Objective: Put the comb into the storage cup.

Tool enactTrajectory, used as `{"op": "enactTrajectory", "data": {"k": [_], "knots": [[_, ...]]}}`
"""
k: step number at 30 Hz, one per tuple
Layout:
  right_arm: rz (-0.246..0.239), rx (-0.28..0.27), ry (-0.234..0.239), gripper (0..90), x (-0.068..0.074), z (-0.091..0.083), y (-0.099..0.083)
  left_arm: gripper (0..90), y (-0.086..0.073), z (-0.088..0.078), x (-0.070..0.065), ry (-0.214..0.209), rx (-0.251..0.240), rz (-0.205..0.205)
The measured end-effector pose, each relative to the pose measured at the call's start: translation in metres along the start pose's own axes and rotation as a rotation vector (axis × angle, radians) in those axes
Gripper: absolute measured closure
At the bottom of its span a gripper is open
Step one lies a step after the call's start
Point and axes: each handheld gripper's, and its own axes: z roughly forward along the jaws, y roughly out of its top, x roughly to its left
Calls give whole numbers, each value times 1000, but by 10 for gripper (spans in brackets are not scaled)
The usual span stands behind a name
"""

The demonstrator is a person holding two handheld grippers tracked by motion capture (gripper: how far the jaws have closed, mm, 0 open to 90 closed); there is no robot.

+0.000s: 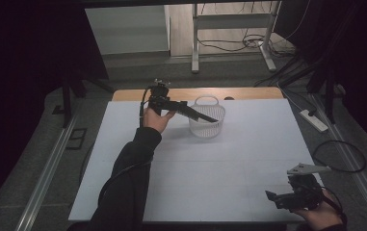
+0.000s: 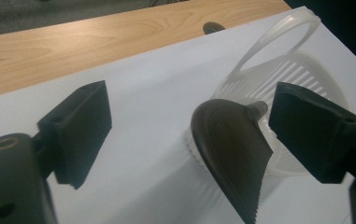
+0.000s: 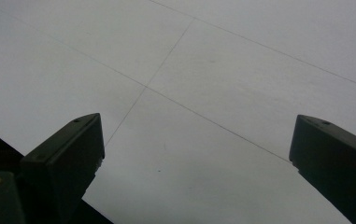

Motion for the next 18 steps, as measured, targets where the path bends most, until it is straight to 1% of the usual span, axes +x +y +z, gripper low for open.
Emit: {"op": "enactTrajectory", "data": {"k": [1, 3, 4, 5, 9, 11, 15, 16, 18], "knots": [[0, 0, 0, 34, 0, 0, 0, 118, 0, 0, 0, 0, 0, 0], [0, 0, 0, 34, 0, 0, 0, 90, 1, -1, -2, 4, 18, 25], [0, 0, 0, 34, 0, 0, 0, 89, 1, -1, -2, 4, 18, 25], [-1, -1, 0, 33, 0, 0, 0, 84, 2, -1, -4, 4, 24, 41], [-1, -3, 0, 33, 0, 0, 0, 61, 2, -2, -7, 8, 36, 62], [-1, -4, -1, 33, 0, 0, 0, 49, 1, -3, -7, 15, 35, 78], [-1, -3, -1, 33, 0, 0, 0, 29, 0, -8, -8, 23, 17, 109], [-1, -3, -1, 33, 0, 0, 0, 26, 0, -8, -8, 23, 17, 109], [-1, -5, -4, 34, 0, 0, 0, 24, -1, -10, -9, 18, 2, 123]]}}
